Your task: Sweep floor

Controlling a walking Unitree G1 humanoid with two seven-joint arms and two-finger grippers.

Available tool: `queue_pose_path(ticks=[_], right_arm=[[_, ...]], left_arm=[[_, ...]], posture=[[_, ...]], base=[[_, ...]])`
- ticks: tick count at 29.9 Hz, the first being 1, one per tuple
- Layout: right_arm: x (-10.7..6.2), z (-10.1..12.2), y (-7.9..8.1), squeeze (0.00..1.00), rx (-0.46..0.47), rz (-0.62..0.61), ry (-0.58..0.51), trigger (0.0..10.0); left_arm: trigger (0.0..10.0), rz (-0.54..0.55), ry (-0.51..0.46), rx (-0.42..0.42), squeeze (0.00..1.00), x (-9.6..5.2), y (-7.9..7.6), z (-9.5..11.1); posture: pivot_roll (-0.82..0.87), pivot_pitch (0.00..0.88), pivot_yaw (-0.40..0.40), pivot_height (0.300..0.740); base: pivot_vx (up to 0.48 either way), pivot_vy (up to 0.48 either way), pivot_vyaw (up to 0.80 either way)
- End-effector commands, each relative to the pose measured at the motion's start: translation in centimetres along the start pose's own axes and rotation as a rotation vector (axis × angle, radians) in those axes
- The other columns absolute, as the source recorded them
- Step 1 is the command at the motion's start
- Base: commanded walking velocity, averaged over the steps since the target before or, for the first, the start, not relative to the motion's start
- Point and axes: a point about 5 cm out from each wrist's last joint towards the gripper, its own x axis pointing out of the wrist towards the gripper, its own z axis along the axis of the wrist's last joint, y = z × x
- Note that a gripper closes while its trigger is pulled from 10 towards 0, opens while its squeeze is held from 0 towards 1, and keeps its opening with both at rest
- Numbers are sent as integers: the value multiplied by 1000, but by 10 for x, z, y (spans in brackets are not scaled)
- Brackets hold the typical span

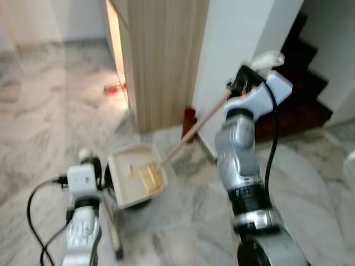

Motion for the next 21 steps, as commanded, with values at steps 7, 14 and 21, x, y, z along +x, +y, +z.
queue_pose_path(ticks=[7,14,21], right_arm=[[-5,4,26,0,111,50,-6,10000],[-5,4,26,0,112,55,-6,10000],[-5,4,26,0,112,55,-6,10000]], left_arm=[[10000,-4,-53,-29,0,3,-7,9],[10000,-1,-53,-29,0,3,-7,9],[10000,-1,-53,-29,0,3,-7,9]], posture=[[140,0,-42,740],[140,0,-42,740],[140,0,-42,740]], base=[[305,0,229],[304,0,800],[304,0,800]])
